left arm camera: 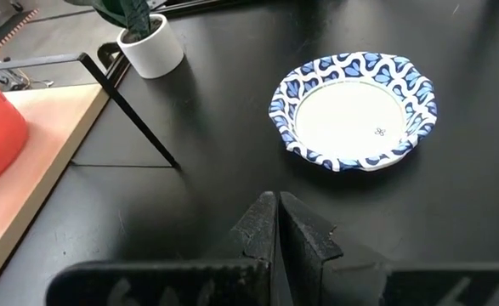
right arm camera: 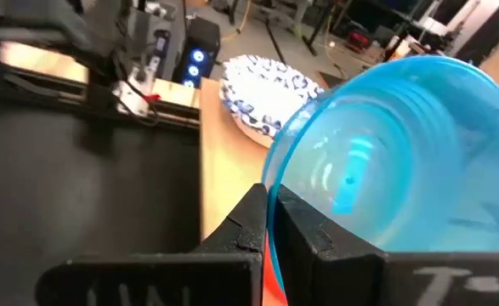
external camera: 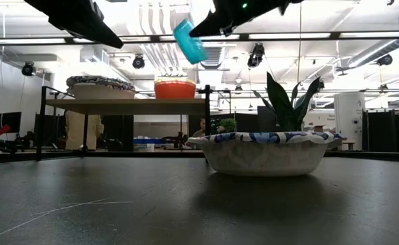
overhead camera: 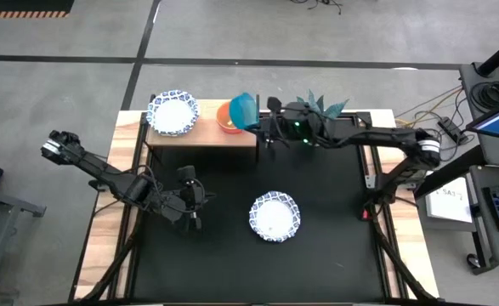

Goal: Place and stack bowls onto a shelf
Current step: Stack the blue bowl on top of the yellow bowl on the shelf

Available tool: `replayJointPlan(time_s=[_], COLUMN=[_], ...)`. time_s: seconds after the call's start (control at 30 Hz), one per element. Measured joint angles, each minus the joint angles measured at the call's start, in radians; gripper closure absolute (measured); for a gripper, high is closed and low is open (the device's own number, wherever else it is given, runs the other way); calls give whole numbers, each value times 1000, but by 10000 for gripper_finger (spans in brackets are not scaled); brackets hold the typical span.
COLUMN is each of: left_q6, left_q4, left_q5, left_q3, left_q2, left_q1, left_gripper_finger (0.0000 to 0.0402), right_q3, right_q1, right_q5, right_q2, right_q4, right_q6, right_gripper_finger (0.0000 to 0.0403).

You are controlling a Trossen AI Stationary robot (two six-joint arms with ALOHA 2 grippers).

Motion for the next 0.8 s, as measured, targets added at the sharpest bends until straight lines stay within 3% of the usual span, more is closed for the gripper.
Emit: replayJointPlan(time_s=[0.53, 0.8], left_q6=[0, 0], left_q4=[0, 0], left_q5=[0, 0], left_q3=[0, 0], left_q2=[0, 0], left_q1=[0, 0], left_gripper_finger=[402, 402], right_q3=[201, 218], right_q1=[-71, -89], right_q5=[8, 8], right_q2=[227, 254], right_q4=[-78, -94], right_q6=[-78, -95], right_gripper_finger=[392, 343])
